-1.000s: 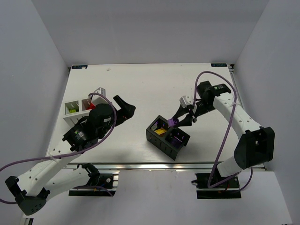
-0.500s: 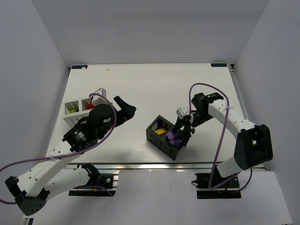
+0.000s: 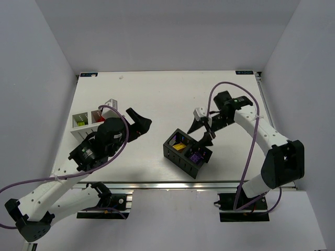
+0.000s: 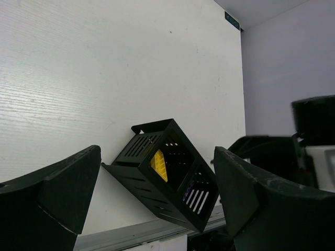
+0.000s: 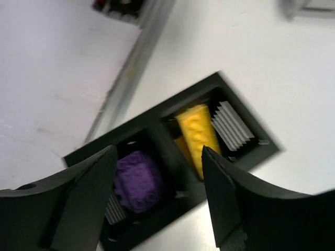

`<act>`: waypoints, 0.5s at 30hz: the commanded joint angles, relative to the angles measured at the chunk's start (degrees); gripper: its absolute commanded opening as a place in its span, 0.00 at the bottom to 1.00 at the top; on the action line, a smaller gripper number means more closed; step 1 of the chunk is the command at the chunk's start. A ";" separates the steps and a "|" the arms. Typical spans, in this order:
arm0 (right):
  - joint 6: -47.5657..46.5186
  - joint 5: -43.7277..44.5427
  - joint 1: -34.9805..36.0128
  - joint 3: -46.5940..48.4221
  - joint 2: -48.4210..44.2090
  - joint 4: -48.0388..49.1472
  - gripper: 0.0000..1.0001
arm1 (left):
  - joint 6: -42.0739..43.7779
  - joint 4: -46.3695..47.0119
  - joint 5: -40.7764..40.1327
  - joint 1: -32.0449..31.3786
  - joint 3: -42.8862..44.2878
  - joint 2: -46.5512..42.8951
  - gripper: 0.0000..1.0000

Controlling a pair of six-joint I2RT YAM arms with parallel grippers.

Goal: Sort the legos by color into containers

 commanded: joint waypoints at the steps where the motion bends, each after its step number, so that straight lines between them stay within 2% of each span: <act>1: 27.14 1.64 -0.18 7.84 -0.63 16.57 0.73 | 2.04 1.29 1.12 -0.12 1.22 -0.03 0.98; 2: 37.07 4.27 -0.35 9.50 -1.24 22.63 0.75 | 2.40 1.29 1.21 -0.12 1.57 0.24 0.98; 3: 51.53 9.87 -0.53 10.13 -1.07 31.31 0.78 | 3.10 1.29 1.38 -0.12 2.10 0.41 0.98; 4: 55.67 12.45 -0.62 11.44 -0.72 33.05 0.83 | 3.36 1.37 1.38 -0.12 2.10 0.59 0.98; 6: 62.18 16.49 -1.41 16.69 1.81 32.63 0.88 | 4.15 1.90 1.47 -0.12 2.19 0.77 0.98; 9: 70.72 24.39 -1.59 24.42 6.39 28.86 0.89 | 5.38 2.25 1.56 -0.12 2.80 1.12 0.98; 10: 72.75 24.95 -1.76 26.46 7.62 24.84 0.89 | 5.74 2.25 1.56 -0.12 3.07 1.20 0.98; 13: 74.87 26.89 -2.73 31.75 10.44 20.95 0.89 | 7.41 1.46 1.56 -0.12 4.73 2.43 0.98; 15: 76.45 26.62 -3.87 31.49 9.74 22.77 0.89 | 8.63 1.46 1.91 -0.12 5.26 3.22 0.98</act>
